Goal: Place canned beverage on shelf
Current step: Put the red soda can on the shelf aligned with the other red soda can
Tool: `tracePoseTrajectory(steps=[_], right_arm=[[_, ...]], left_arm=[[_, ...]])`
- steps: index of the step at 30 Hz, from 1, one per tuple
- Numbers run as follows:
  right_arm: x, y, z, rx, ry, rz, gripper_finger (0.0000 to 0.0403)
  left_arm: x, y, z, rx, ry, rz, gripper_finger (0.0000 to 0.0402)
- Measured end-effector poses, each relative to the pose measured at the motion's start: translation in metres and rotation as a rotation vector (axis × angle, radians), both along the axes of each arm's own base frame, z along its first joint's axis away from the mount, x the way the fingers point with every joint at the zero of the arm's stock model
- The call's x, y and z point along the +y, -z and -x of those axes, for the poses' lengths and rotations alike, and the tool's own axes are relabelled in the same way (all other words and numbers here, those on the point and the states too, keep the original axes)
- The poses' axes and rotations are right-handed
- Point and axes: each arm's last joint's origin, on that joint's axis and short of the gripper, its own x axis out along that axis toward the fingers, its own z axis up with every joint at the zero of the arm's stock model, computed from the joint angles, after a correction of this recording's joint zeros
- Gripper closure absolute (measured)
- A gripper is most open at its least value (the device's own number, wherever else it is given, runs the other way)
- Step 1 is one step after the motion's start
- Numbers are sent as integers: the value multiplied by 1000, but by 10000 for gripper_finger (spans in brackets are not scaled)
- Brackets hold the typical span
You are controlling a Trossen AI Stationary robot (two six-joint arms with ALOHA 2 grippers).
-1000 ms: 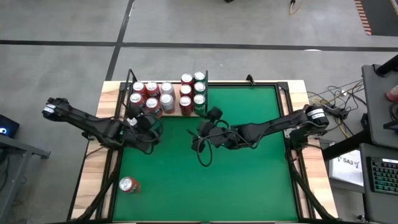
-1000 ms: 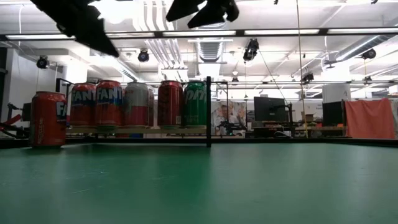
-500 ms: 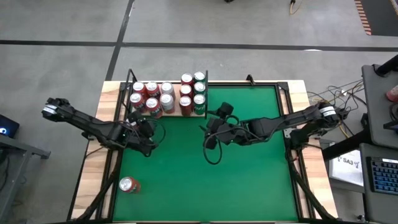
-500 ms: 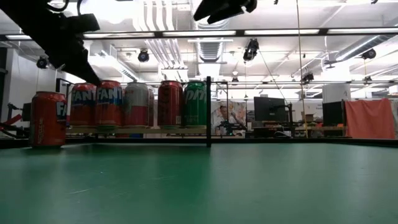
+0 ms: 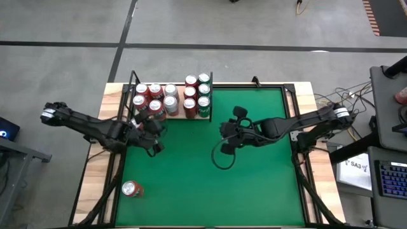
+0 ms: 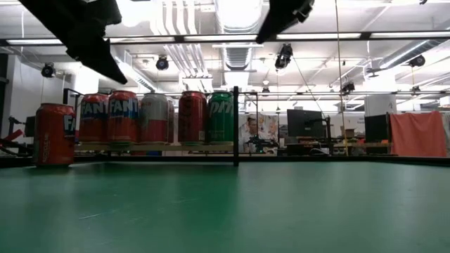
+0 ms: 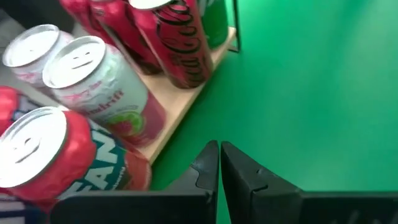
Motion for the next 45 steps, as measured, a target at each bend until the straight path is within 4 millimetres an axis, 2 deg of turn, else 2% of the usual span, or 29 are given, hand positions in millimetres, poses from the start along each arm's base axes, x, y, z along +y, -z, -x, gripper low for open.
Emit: tracePoseTrajectory(steps=[2,4,9,14,20,26,45], right_arm=[[0,3,4,9,-21,-19,376],[-1,6,9,11,-23,-21,389],[-4,12,22,-54,-24,-32,390],[-6,18,35,-202,-48,-34,390],[-8,36,44,-301,-71,-21,390],[-8,45,45,-307,-65,-28,390],[-8,46,45,-308,-63,-32,390]], left_arm=[[5,-2,1,15,20,20,401],[10,0,2,41,24,22,401],[19,4,5,91,3,12,401],[25,5,6,112,-4,15,401],[30,5,6,127,-18,4,402],[37,7,6,148,-64,-4,402],[63,16,2,212,-237,-34,401]])
